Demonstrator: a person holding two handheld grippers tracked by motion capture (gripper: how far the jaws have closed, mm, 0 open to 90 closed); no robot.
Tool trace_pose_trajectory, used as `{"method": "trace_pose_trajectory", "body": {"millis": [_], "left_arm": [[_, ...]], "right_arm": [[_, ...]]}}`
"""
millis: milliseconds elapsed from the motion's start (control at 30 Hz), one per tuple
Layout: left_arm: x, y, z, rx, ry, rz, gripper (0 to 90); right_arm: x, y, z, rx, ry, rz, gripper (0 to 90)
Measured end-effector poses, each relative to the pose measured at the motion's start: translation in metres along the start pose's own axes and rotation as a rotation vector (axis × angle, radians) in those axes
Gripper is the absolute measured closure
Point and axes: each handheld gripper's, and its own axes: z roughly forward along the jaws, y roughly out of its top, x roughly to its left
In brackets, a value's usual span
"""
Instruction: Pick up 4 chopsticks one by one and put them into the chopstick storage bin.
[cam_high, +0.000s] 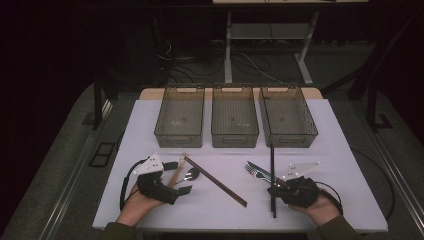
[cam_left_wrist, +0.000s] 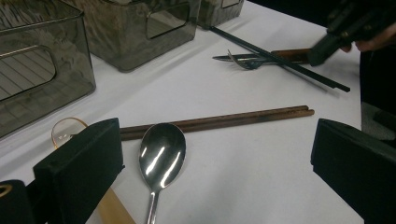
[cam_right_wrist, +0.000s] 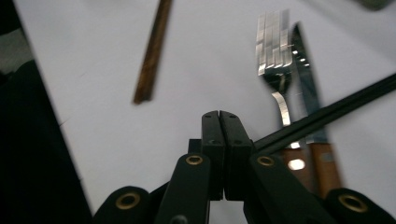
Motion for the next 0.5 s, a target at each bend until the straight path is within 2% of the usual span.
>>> {"method": "trace_pose_trajectory", "body": {"millis": [33, 67, 200, 233, 333, 400, 500], "left_arm": [[0.0, 0.0, 0.0, 0.001, 0.001, 0.0, 1.4], [0.0, 0.0, 0.0, 0.001, 0.0, -0.001, 1.4], [0.0, 0.0, 0.001, 0.0, 0.0, -0.003, 1.4], [0.0, 0.0, 0.001, 0.0, 0.0, -0.003, 1.4], [0.0, 0.0, 0.001, -0.003, 0.001, -0.008, 1.4], [0.0, 0.0, 0.001, -0.004, 0.0, -0.003, 1.4], [0.0, 0.0, 0.001, -0.004, -0.002, -0.007, 1.4]], "right_arm": [[-0.005, 0.002, 0.0, -0.005, -0.014, 0.01, 87.5], [-0.017, 0.007, 0.001, -0.026, -0.049, 0.047, 81.7], [-0.033, 0.016, 0.003, -0.034, -0.128, 0.101, 70.7], [-0.036, 0.019, 0.004, -0.038, -0.153, 0.112, 69.3], [-0.043, 0.024, 0.008, -0.03, -0.186, 0.139, 65.7], [-0.054, 0.03, 0.015, -0.021, -0.224, 0.159, 64.4], [-0.064, 0.034, 0.021, -0.023, -0.251, 0.201, 64.5]]}}
